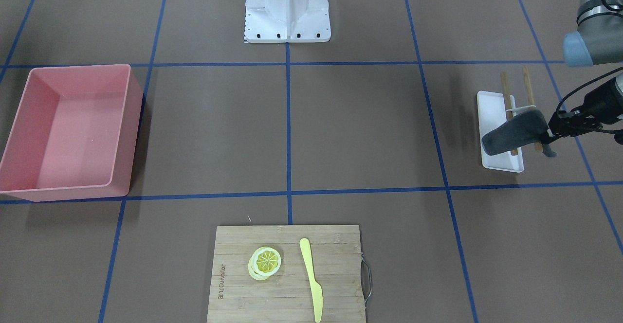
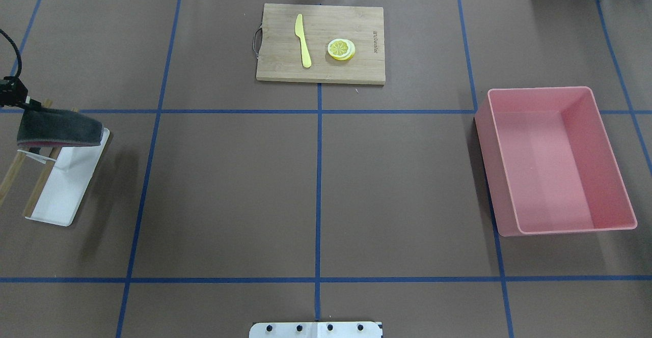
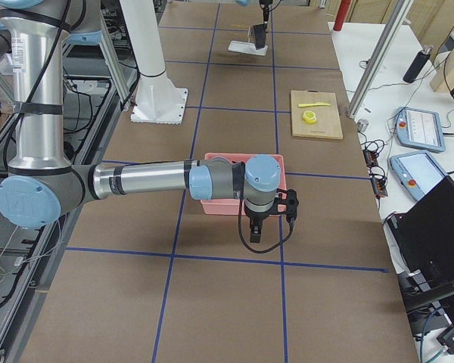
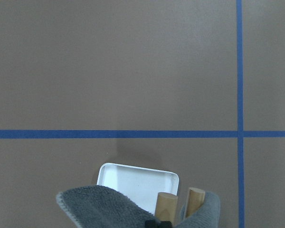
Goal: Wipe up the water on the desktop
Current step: 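Lift the gray towel with the left gripper up from beside the white tray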
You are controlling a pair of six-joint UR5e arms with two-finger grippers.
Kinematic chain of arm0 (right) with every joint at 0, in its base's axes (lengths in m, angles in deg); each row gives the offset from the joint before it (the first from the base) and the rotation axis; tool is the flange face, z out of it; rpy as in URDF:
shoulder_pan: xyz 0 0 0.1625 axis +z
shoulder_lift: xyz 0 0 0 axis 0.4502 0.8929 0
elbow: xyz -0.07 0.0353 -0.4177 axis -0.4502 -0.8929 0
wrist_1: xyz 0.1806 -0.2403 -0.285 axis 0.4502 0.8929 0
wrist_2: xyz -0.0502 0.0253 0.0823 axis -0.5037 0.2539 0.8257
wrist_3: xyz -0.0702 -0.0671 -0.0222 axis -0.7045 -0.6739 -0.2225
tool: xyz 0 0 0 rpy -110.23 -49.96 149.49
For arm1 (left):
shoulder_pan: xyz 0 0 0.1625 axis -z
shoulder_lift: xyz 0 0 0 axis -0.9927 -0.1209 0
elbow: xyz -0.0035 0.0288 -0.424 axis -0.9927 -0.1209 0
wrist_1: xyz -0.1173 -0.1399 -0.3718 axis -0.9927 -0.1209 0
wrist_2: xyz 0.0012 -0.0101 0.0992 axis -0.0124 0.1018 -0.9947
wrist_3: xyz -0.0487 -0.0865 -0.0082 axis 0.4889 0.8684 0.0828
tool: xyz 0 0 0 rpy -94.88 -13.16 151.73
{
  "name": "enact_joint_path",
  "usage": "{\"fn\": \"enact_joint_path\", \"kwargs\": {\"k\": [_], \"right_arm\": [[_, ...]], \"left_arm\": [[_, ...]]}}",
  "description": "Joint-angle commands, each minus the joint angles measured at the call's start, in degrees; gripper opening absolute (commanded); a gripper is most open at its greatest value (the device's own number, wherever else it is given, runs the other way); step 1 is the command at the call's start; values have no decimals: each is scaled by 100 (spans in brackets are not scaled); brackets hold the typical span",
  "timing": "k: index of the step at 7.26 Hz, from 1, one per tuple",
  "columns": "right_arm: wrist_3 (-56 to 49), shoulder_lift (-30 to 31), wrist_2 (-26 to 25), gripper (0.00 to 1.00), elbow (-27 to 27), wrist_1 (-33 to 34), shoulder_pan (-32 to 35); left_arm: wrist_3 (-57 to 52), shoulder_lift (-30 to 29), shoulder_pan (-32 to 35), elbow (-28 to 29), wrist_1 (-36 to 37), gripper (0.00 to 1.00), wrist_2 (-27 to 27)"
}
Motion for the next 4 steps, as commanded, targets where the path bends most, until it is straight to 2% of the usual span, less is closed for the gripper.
{"fn": "enact_joint_path", "kwargs": {"k": [1,4], "right_arm": [[-2,-23,121,100,-27,-2,0],[-11,-59,122,100,-18,-20,0]], "left_arm": [[-9,4,50,8,21,0,160],[-53,4,646,-1,73,0,669]]}}
